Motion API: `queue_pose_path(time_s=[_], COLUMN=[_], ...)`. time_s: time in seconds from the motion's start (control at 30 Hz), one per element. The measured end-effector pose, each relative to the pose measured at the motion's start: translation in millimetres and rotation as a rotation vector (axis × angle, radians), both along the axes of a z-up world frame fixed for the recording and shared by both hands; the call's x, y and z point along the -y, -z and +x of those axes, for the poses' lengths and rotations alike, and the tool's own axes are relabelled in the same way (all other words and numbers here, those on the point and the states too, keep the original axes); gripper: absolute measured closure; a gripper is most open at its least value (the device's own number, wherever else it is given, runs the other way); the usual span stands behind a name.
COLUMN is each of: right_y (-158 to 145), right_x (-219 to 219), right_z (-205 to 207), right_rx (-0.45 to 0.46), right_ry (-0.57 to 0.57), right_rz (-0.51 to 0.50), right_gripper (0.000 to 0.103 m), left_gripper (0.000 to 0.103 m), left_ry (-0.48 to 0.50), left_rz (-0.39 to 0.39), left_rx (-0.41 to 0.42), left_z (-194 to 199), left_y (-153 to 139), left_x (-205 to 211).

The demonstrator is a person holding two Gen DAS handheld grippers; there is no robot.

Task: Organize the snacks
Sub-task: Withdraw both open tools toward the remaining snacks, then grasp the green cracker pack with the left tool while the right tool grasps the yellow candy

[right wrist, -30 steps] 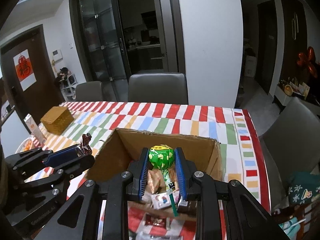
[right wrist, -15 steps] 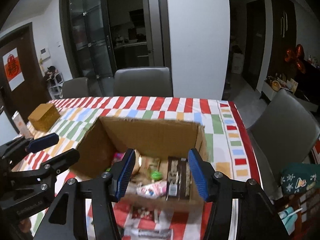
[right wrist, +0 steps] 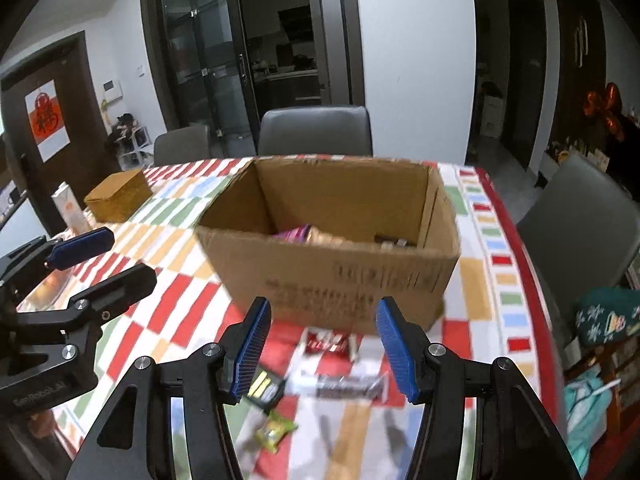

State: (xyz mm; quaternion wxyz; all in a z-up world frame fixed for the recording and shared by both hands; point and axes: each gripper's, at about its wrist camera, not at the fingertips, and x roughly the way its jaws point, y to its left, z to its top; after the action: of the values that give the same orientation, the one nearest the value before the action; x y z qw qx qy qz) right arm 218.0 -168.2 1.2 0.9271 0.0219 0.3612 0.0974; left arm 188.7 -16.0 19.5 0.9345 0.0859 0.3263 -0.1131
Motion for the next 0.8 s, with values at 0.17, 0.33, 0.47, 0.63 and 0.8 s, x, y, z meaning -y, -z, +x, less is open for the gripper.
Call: queue_pose_path(time_s=[0.17, 0.33, 0.47, 0.63, 0.8], right_y=[19, 45, 66, 90, 109], right_x=[-11, -24, -31, -40, -46], right_z=[-16, -28, -32, -37, -34], right_rx=[-0.048, -0.119, -0.175, -0.239, -0.292], right_ry=[-0.013, -0.026, -0.031, -0.039, -0.046], right_rz=[0.012, 0.019, 0.026, 0.033, 0.036], right_gripper=[0.047, 0.047, 0.047, 0.047, 0.051], left_gripper=[0.038, 0.038, 0.038, 0.038, 0.038], left_ry=[-0.005, -0.009, -0.015, -0.023, -0.028], left_rz=[0.006, 0.017, 0.028, 0.036, 0.043], left_rx=[-0.028, -0.063, -0.095, -0.123, -0.158], left_z=[-14, -28, -35, -41, -44], left_y=[15, 38, 55, 72, 90], left_x=[-9, -19, -25, -31, -34])
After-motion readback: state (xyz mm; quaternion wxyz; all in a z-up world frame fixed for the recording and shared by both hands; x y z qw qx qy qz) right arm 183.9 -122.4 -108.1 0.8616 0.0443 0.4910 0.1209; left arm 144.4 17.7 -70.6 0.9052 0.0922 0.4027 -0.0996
